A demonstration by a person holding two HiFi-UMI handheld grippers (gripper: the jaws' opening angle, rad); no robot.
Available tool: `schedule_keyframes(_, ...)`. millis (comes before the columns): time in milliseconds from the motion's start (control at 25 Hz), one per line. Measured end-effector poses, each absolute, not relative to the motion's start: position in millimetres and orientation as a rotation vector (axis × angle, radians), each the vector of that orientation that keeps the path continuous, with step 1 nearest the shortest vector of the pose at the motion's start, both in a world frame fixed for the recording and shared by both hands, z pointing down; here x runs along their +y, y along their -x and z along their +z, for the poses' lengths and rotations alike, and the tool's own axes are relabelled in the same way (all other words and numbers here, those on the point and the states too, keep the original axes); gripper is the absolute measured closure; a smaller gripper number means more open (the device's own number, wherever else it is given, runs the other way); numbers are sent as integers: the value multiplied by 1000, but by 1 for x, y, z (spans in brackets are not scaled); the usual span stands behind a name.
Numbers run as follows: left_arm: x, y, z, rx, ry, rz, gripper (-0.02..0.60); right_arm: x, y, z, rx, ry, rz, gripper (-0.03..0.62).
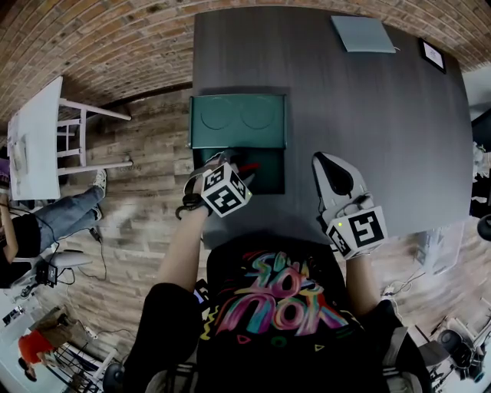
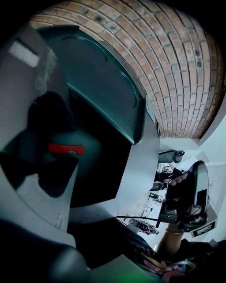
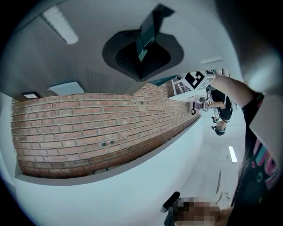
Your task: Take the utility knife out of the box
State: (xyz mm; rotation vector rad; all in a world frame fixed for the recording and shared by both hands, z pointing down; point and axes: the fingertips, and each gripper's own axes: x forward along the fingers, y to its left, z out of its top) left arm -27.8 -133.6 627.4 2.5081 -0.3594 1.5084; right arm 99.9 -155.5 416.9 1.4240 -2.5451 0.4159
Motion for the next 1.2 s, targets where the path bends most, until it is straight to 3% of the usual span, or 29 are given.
schedule_keyframes(280, -130, 25, 629, -346, -2531, 1558, 391, -155, -96, 418, -2552, -1423, 422, 594)
schedule_keyframes(440, -127, 23, 630, -304, -2552, 1568, 437, -157, -93, 419, -2550, -1428, 431, 594)
schedule_keyframes(720, -128, 25, 630, -301, -2521, 1538, 461, -157, -92, 419, -2544, -1435, 434, 594)
schedule_keyframes(880, -127, 26, 630, -309, -2516, 1524, 532, -161, -90, 419, -2536, -1445, 438, 594)
schedule_keyframes(1200, -121, 22, 628, -334, -2526, 1519, 537, -155, -95, 413, -2542, -1465, 426, 594)
